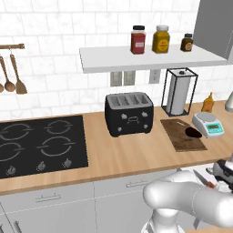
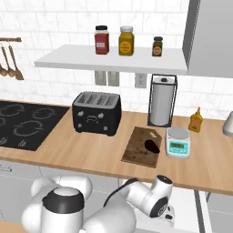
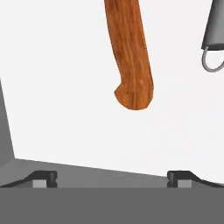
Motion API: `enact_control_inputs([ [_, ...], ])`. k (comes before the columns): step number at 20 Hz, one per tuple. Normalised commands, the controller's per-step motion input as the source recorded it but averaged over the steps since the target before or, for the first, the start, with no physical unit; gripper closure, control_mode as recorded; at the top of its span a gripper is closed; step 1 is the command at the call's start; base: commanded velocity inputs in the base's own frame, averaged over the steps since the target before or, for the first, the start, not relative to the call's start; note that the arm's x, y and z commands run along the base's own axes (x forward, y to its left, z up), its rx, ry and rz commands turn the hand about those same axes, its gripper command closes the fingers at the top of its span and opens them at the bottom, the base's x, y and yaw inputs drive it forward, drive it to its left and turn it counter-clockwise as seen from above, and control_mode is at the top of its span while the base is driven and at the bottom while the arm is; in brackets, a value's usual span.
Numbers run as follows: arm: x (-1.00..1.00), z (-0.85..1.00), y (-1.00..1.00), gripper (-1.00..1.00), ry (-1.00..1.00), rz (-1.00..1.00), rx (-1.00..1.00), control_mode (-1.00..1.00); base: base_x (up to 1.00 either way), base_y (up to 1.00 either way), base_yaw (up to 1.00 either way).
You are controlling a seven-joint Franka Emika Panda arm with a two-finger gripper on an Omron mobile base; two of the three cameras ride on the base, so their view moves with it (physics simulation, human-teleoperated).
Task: Place the appropriate cutting tool for cutting the avocado skin on the cutting board.
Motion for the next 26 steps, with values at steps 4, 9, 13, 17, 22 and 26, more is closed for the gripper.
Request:
enact_control_inputs([
  [4, -0.75, 0.02, 0.39, -1.0, 0.06, 0.0, 0.0, -1.0, 0.0, 0.0, 0.0],
  [9, -0.77, 0.22, 0.25, -1.0, 0.07, 0.0, 0.0, -1.0, 0.0, 0.0, 0.0],
  [13, -0.71, 0.46, 0.11, -1.0, 0.06, 0.0, 0.0, -1.0, 0.0, 0.0, 0.0],
  [17, -0.18, 0.64, 0.0, -1.0, 0.01, 0.0, -0.01, -1.0, 0.0, 0.0, 0.0],
  [22, 0.47, 0.34, -0.16, -1.0, -0.07, 0.04, -0.01, -1.0, 0.0, 0.0, 0.0],
  [26, 0.52, 0.02, -0.33, -1.0, -0.15, 0.07, 0.0, -1.0, 0.0, 0.0, 0.0],
])
